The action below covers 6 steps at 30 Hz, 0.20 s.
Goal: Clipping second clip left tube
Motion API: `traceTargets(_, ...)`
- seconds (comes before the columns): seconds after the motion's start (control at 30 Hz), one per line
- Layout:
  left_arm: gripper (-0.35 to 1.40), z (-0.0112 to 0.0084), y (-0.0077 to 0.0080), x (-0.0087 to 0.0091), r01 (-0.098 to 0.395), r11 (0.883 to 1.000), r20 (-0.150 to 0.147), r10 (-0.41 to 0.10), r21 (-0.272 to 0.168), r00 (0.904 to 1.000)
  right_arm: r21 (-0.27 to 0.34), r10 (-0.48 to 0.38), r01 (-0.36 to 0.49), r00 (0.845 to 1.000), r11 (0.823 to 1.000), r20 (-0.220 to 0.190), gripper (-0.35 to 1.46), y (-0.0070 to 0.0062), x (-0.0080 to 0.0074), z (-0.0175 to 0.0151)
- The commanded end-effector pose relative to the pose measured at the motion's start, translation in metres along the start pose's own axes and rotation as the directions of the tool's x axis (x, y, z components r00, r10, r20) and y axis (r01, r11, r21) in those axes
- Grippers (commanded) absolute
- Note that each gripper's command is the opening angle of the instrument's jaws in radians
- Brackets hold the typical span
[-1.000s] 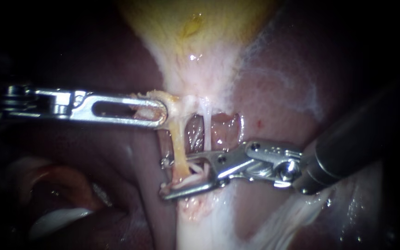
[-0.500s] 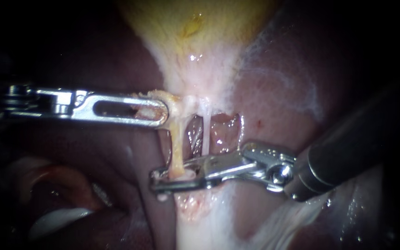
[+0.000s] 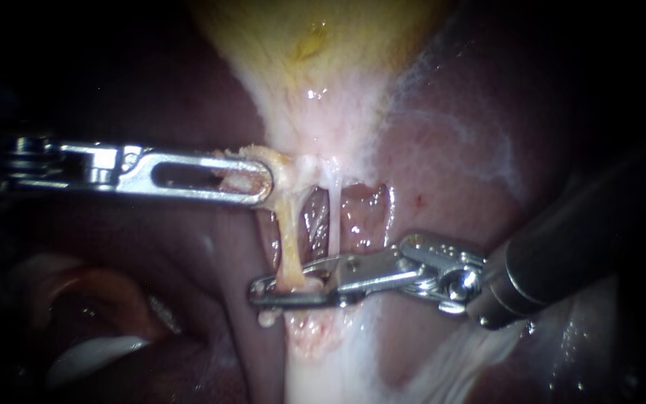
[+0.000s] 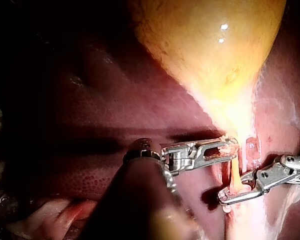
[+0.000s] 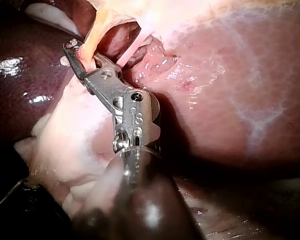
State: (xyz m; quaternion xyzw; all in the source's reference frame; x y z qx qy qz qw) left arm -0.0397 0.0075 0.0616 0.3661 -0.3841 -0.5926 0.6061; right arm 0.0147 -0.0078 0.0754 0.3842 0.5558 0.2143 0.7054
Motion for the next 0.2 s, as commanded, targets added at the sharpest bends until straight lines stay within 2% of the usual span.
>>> traceTargets(0.03,-0.35,0.0000,0.0000,0.0000,0.000,1.000,0.000,0.000,0.000,1.0000,0.000,0.000,0.000,1.000,1.000,0.000,-0.35,0.0000,0.0000,0.0000)
traceTargets(0.2,-0.35,0.0001,0.0001,-0.0001,0.000,1.000,0.000,0.000,0.000,1.0000,-0.003,0.000,0.000,1.000,1.000,-0.001,-0.35,0.0003,0.0000,-0.0002)
